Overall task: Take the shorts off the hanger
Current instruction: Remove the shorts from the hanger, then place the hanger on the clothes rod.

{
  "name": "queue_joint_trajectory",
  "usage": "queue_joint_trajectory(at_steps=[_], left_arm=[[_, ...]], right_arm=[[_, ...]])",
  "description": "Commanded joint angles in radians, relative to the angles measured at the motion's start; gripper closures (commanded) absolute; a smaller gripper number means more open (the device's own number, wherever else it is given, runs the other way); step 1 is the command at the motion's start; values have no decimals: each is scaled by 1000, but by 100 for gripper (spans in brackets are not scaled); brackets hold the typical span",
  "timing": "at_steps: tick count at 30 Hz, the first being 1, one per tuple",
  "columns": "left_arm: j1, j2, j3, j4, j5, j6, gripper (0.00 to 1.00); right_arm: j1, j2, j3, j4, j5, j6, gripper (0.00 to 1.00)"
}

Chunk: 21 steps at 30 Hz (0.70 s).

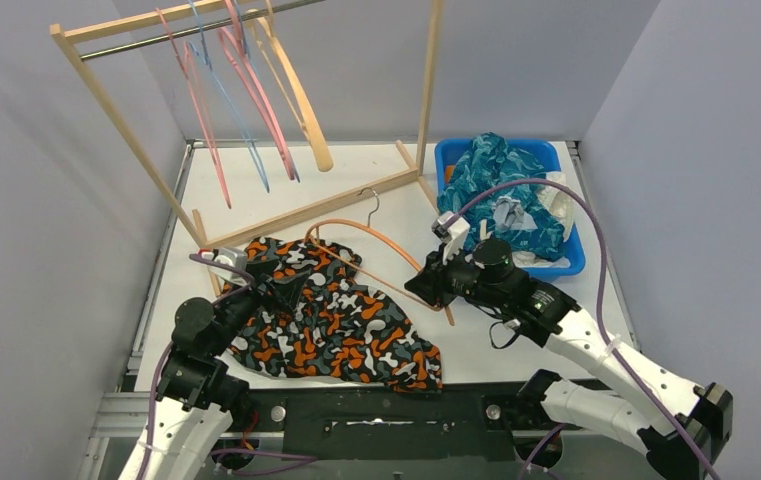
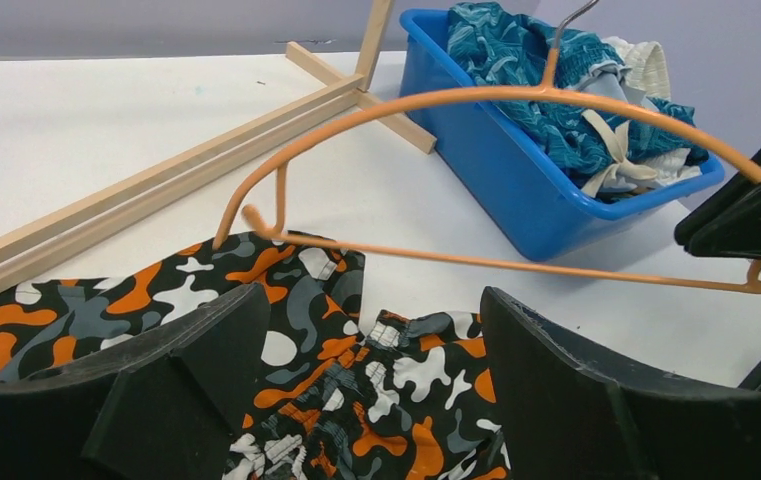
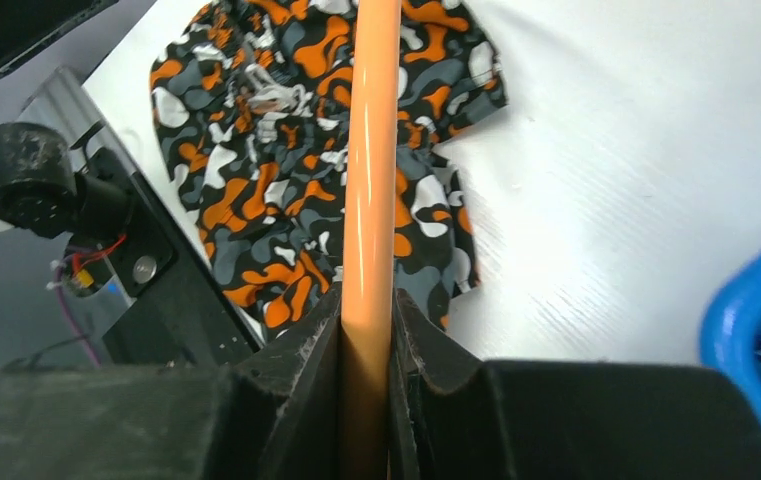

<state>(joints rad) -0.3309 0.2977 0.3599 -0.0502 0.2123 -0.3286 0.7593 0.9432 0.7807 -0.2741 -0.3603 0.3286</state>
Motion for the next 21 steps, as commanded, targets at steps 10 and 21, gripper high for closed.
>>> queue_joint_trajectory(at_steps=[10, 21], left_arm=[[3, 36, 87, -82, -234, 22, 23], [3, 63, 88, -83, -237, 22, 23]], right_arm=[[-4, -44, 180, 39, 458, -122, 100], [-4, 206, 525, 90, 463, -264, 100]])
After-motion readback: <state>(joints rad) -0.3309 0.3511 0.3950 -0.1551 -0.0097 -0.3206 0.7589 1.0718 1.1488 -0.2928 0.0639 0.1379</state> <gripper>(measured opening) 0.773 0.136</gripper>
